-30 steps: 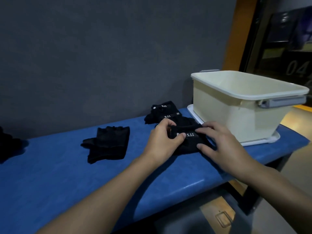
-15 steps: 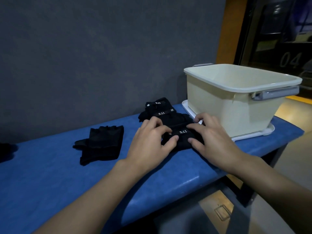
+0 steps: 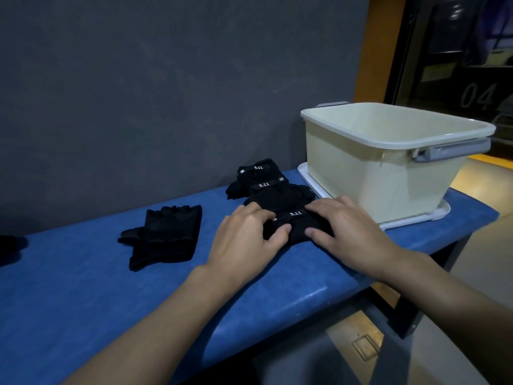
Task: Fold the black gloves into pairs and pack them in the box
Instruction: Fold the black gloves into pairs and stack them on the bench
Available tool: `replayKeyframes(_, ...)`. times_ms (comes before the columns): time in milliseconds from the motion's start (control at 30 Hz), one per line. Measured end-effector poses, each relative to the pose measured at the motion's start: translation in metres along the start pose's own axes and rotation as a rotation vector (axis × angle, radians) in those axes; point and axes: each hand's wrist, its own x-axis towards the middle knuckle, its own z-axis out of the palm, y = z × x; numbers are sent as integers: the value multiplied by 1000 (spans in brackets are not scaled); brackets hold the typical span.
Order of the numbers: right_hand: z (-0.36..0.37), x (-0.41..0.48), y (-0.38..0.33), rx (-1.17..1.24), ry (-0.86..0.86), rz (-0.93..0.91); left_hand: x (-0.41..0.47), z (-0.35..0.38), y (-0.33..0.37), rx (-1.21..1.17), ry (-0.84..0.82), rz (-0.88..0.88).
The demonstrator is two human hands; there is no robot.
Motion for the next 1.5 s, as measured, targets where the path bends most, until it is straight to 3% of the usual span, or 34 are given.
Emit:
replayKeyframes(933, 2, 9, -1, -83, -11, 6, 2, 0, 3, 20, -1, -70)
replayKeyframes(1500, -7, 3, -7, -8, 63, -32, 1, -8, 6, -59, 67, -43)
